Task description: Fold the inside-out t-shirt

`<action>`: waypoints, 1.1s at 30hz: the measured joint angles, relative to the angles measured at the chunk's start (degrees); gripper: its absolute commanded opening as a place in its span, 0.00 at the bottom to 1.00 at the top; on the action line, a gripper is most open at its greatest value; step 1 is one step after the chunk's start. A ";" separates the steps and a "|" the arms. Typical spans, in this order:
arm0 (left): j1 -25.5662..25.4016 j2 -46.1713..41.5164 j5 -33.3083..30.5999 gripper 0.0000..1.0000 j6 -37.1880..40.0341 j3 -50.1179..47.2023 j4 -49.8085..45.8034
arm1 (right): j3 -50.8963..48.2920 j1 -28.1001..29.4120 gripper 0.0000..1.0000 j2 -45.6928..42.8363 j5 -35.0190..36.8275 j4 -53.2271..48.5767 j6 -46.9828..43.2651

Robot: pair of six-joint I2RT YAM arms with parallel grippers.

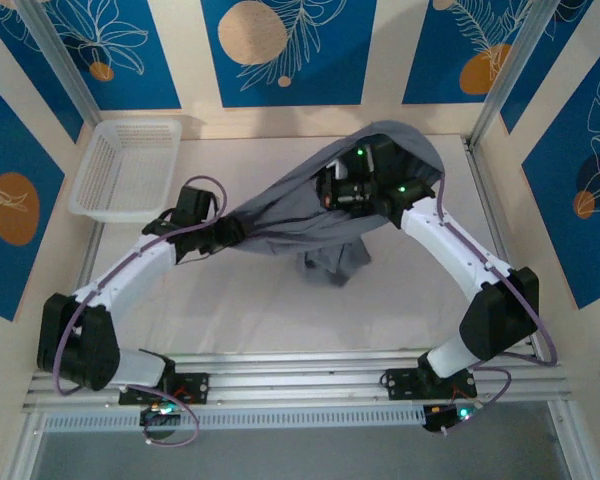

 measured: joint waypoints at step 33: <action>-12.35 20.04 28.04 0.00 27.58 49.35 -7.21 | 5.31 8.76 0.00 7.58 2.73 -9.35 -5.55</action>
